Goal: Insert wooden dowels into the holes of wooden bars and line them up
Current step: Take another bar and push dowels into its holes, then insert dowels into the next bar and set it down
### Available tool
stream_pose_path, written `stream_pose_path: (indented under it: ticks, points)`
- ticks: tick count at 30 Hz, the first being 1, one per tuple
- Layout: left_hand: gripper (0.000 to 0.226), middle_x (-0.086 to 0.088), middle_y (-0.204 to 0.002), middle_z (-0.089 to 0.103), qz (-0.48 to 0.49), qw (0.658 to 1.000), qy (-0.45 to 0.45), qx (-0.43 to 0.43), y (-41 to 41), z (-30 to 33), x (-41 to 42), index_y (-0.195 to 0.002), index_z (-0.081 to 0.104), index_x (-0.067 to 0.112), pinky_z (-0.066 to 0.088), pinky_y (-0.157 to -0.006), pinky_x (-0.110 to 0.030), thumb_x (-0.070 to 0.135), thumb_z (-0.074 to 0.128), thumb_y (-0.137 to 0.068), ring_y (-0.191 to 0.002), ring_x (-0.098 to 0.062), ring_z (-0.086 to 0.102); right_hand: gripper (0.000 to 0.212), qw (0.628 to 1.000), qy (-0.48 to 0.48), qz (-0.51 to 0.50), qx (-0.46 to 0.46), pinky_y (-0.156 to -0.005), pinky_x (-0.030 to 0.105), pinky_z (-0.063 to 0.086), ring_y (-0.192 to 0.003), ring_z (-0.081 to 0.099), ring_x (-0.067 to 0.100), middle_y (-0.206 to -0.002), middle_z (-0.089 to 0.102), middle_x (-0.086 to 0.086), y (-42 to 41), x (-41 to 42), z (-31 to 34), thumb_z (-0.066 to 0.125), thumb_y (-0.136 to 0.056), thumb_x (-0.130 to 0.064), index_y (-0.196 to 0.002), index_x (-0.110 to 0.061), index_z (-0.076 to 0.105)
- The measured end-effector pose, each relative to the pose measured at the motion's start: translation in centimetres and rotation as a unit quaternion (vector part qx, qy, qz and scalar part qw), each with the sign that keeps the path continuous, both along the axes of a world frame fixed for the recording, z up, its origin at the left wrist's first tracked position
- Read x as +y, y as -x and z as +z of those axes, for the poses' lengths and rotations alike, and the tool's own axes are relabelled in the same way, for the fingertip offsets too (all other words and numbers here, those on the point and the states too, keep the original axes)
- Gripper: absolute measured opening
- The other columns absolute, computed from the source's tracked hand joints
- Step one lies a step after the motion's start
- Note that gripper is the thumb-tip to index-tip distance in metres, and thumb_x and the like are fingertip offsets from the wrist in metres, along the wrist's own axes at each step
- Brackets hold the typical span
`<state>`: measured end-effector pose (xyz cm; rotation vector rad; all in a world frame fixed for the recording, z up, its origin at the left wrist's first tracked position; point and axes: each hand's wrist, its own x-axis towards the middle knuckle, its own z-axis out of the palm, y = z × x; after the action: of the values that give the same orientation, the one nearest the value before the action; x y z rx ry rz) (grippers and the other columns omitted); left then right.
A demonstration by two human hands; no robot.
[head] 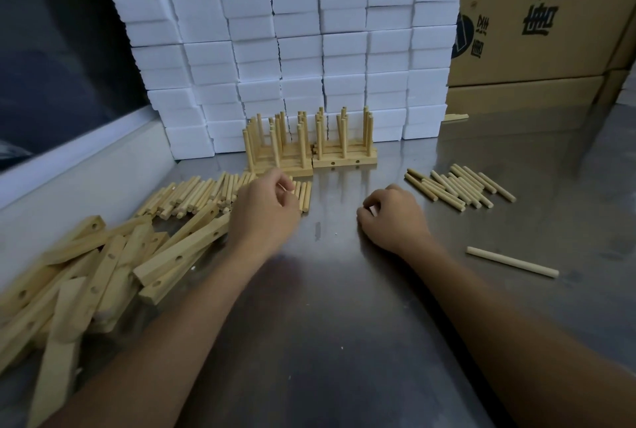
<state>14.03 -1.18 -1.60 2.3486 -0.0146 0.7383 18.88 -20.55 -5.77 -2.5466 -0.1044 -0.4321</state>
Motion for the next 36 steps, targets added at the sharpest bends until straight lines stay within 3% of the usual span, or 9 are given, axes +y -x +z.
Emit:
stream_pose_path:
  ticks: [3, 8, 15, 19, 22, 25, 28, 32, 36]
  points:
    - [0.01, 0.006, -0.074, 0.058, 0.064, 0.989, -0.129, 0.033, -0.1, 2.2, 1.7, -0.087, 0.061, 0.019, 0.038, -0.055, -0.025, 0.01, 0.064, -0.083, -0.066, -0.009, 0.054, 0.022, 1.0, -0.029, 0.004, 0.007, -0.086, 0.035, 0.049, -0.107, 0.053, 0.02, -0.114, 0.057, 0.002, 0.0, -0.1, -0.1, 0.06, -0.093, -0.033, -0.104, -0.019, 0.072]
    - [0.022, -0.002, -0.081, 0.054, 0.165, 0.911, -0.269, 0.267, -0.5, 3.5, 4.1, -0.089, 0.056, 0.018, 0.047, -0.092, -0.043, 0.017, 0.072, -0.075, -0.086, -0.026, 0.053, 0.021, 0.999, -0.043, 0.009, 0.014, -0.086, 0.036, 0.052, -0.104, 0.056, 0.018, -0.115, 0.061, 0.003, -0.1, -0.2, -0.1, 0.061, -0.094, -0.032, -0.102, -0.018, 0.074]
    - [0.032, -0.008, -0.087, 0.057, 0.175, 0.898, -0.252, 0.314, -0.5, 3.0, 5.2, -0.073, 0.044, 0.013, 0.05, -0.07, -0.034, 0.01, 0.076, -0.069, -0.085, -0.029, 0.059, 0.021, 0.999, -0.04, 0.011, 0.021, -0.089, 0.039, 0.054, -0.105, 0.056, 0.018, -0.116, 0.062, 0.003, 0.0, -0.2, 0.1, 0.06, -0.094, -0.031, -0.103, -0.018, 0.074]
    - [0.022, -0.01, -0.084, 0.059, 0.157, 0.906, -0.24, 0.312, -0.5, 3.0, 5.2, -0.074, 0.053, 0.01, 0.047, -0.064, -0.032, 0.007, 0.075, -0.07, -0.083, -0.028, 0.059, 0.021, 0.999, -0.039, 0.011, 0.019, -0.082, 0.033, 0.053, -0.099, 0.057, 0.016, -0.116, 0.062, 0.003, 0.0, -0.2, 0.2, 0.061, -0.094, -0.031, -0.103, -0.017, 0.074]
    - [0.017, -0.009, -0.086, 0.068, 0.105, 0.931, -0.158, 0.311, -0.9, 3.1, 5.2, -0.08, 0.071, 0.007, 0.054, -0.064, -0.034, 0.004, 0.08, -0.065, -0.081, -0.025, 0.064, 0.022, 0.999, -0.039, 0.014, 0.022, -0.082, 0.032, 0.053, -0.097, 0.058, 0.015, -0.116, 0.063, 0.003, 0.0, -0.2, 0.2, 0.061, -0.094, -0.031, -0.104, -0.017, 0.074]
    - [0.022, -0.004, -0.085, 0.069, 0.013, 0.95, 0.045, 0.307, -1.1, 3.0, 4.6, -0.082, 0.074, 0.013, 0.052, -0.055, -0.03, -0.005, 0.078, -0.07, -0.079, -0.02, 0.065, 0.021, 0.999, -0.037, 0.014, 0.024, -0.083, 0.032, 0.054, -0.097, 0.058, 0.014, -0.117, 0.062, 0.003, -0.1, -0.2, 0.1, 0.061, -0.094, -0.032, -0.104, -0.018, 0.074]
    - [0.023, -0.005, -0.088, 0.075, -0.073, 0.924, 0.221, 0.302, -1.4, 2.7, 4.0, -0.09, 0.073, 0.015, 0.055, -0.053, -0.026, -0.005, 0.075, -0.079, -0.077, -0.019, 0.072, 0.021, 0.999, -0.039, 0.013, 0.025, -0.081, 0.03, 0.053, -0.094, 0.058, 0.013, -0.117, 0.062, 0.003, -0.1, -0.2, 0.1, 0.061, -0.094, -0.031, -0.104, -0.018, 0.074]
    - [0.024, -0.008, -0.088, 0.077, -0.157, 0.874, 0.357, 0.291, -1.4, 1.8, 3.1, -0.104, 0.072, 0.008, 0.058, -0.058, -0.027, -0.007, 0.066, -0.086, -0.074, -0.016, 0.074, 0.02, 0.999, -0.041, 0.012, 0.023, -0.077, 0.028, 0.05, -0.093, 0.057, 0.013, -0.116, 0.062, 0.002, 0.0, -0.1, 0.2, 0.062, -0.094, -0.031, -0.104, -0.018, 0.074]
    - [0.023, -0.022, -0.101, 0.073, -0.174, 0.814, 0.485, 0.268, -1.5, 0.5, 2.1, -0.109, 0.069, -0.002, 0.061, -0.067, -0.033, -0.008, 0.056, -0.092, -0.083, -0.029, 0.074, 0.021, 0.999, -0.039, 0.014, 0.022, -0.077, 0.027, 0.048, -0.095, 0.057, 0.013, -0.117, 0.061, 0.003, 0.1, -0.1, 0.3, 0.061, -0.095, -0.031, -0.104, -0.018, 0.073]
